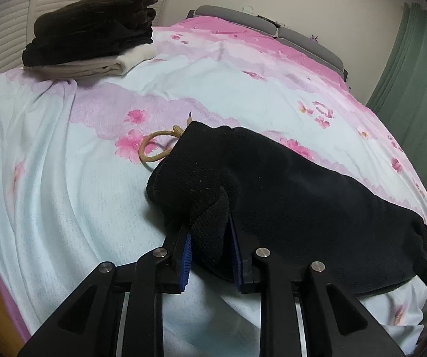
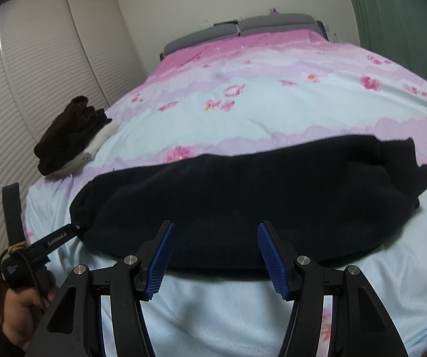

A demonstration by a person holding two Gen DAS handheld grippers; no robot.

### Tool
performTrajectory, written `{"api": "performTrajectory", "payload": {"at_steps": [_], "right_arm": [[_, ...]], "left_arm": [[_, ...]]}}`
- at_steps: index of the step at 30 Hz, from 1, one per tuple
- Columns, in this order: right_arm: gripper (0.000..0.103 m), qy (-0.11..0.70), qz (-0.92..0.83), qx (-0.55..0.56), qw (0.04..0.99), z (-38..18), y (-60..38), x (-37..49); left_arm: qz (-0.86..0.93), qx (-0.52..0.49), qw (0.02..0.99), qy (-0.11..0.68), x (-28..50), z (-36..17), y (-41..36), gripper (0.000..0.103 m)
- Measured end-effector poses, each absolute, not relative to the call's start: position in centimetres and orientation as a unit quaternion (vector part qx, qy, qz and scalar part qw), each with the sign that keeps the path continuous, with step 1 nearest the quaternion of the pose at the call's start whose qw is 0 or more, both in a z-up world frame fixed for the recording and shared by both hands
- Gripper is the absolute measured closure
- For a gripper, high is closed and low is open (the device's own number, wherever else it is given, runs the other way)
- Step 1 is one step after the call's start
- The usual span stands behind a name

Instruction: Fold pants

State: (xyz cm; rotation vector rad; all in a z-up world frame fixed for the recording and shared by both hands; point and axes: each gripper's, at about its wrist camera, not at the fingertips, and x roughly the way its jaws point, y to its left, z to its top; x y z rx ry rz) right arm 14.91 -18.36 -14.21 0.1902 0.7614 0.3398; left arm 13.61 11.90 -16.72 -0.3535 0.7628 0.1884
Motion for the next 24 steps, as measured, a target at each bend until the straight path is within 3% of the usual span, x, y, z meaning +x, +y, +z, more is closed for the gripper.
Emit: {"api": "performTrajectory", "payload": {"at_steps": [2,3,4,14,24], "right_arm": [[0.044,0.371,0.165,0.092,0.909,-14.2,-18.5,14.9],[0.044,0.370,0.167,0.090,0.910,-14.1,-18.6,14.9],[0.044,0.368,0.167,0.086,0.911,-13.8,-18.6,14.9],[0.044,0.359,0.234,0.069,0.901,-10.7,-19.2,19.8],[0.045,0.571,0.326,0.167,0.735,-14.3,-16.8,36.3]], "left_arm": [[0.102,-0.167,0.910,0.366,13.1,-15.9,11.8,0.061],[0.109,-0.168,0.911,0.361,12.7,-15.4,11.8,0.040],[0.113,-0.171,0.913,0.352,12.2,-14.8,11.9,0.032],[0.103,-0.119,0.942,0.298,12.3,-9.4,8.5,0.027],[0.081,-0.123,0.934,0.324,17.7,-10.6,5.0,0.027]]}}
